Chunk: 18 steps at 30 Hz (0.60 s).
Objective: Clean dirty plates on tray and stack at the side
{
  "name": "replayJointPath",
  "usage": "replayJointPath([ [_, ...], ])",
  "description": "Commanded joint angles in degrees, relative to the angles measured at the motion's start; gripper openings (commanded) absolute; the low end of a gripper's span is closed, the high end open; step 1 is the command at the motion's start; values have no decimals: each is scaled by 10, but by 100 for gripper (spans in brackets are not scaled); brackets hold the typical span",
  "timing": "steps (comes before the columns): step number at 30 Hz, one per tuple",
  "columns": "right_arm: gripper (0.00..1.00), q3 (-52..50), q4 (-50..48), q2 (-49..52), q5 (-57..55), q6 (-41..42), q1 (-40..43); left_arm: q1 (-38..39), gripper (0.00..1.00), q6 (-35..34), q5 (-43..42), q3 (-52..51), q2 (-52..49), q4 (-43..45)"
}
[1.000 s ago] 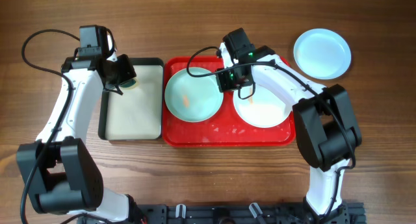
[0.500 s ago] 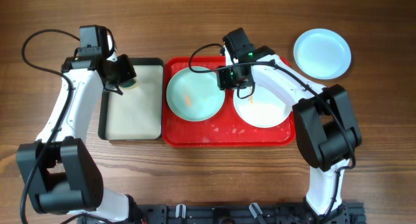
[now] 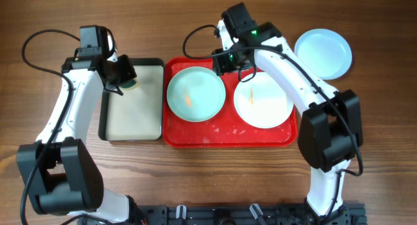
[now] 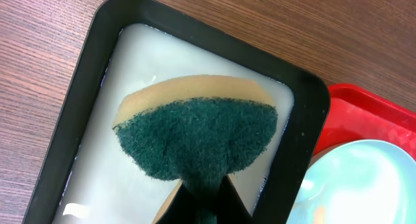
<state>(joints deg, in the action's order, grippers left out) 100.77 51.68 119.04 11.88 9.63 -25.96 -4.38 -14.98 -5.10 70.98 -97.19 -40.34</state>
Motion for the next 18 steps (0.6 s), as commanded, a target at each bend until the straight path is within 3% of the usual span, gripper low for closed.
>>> replayJointPath([
  [1, 52, 13, 13, 10, 20, -23, 21, 2, 4, 58, -40, 3, 2, -4],
  [6, 52, 12, 15, 10, 105, -66, 42, 5, 4, 58, -45, 3, 2, -41],
  [9, 52, 7, 16, 12, 105, -66, 39, 33, 4, 59, -45, 3, 2, -67],
  [16, 51, -23, -24, 53, 60, -71, 22, 136, 4, 53, -44, 3, 2, -36],
  [18, 46, -38, -37, 62, 60, -74, 22, 159, 4, 38, -44, 3, 2, -24],
])
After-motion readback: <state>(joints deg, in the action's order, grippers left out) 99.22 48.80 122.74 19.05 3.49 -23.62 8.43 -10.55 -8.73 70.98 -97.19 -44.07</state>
